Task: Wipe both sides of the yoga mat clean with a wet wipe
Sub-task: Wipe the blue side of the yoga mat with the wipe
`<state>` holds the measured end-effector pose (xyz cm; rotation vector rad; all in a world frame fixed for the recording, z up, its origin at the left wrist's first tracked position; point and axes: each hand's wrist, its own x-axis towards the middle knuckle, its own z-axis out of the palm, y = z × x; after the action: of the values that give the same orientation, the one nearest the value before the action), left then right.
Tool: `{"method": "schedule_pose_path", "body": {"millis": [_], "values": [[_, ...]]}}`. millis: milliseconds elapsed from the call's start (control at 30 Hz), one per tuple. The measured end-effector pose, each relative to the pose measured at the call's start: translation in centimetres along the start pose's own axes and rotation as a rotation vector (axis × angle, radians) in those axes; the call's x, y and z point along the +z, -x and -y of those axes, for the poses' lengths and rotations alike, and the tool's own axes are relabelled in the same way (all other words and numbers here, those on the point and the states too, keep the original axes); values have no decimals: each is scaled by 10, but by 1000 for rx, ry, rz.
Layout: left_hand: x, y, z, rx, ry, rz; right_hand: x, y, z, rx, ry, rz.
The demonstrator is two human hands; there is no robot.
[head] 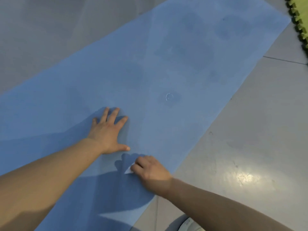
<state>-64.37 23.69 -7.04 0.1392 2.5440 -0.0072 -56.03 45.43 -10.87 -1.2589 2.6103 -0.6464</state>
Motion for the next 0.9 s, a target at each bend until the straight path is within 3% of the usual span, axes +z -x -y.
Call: {"method": "schedule_pose_path", "body": {"millis": [67, 133, 267, 333, 433, 600, 733, 833, 900], "values": [[2, -1, 10, -1, 11, 54, -3, -10, -8, -107, 27, 38], [0, -2, 17, 16, 25, 94, -19, -22, -48, -73, 42, -18], [-6, -8, 22, 24, 64, 137, -76, -41, -157, 451, 120, -273], [-6, -10, 21, 21, 70, 134, -97, -49, -185, 671, 146, -282], [-7, -11, 18, 3, 77, 134, -93, -60, -175, 776, 146, -290], [-7, -9, 16, -20, 88, 136, -39, -64, -82, 464, -26, -282], [-2, -11, 19, -31, 128, 123, -1, -73, -22, 77, -72, -58], [-3, -13, 20, -64, 161, 98, -7, -82, -47, -57, -16, 21], [-6, -13, 19, -80, 157, 113, -32, -91, -87, 28, 27, -58]]}}
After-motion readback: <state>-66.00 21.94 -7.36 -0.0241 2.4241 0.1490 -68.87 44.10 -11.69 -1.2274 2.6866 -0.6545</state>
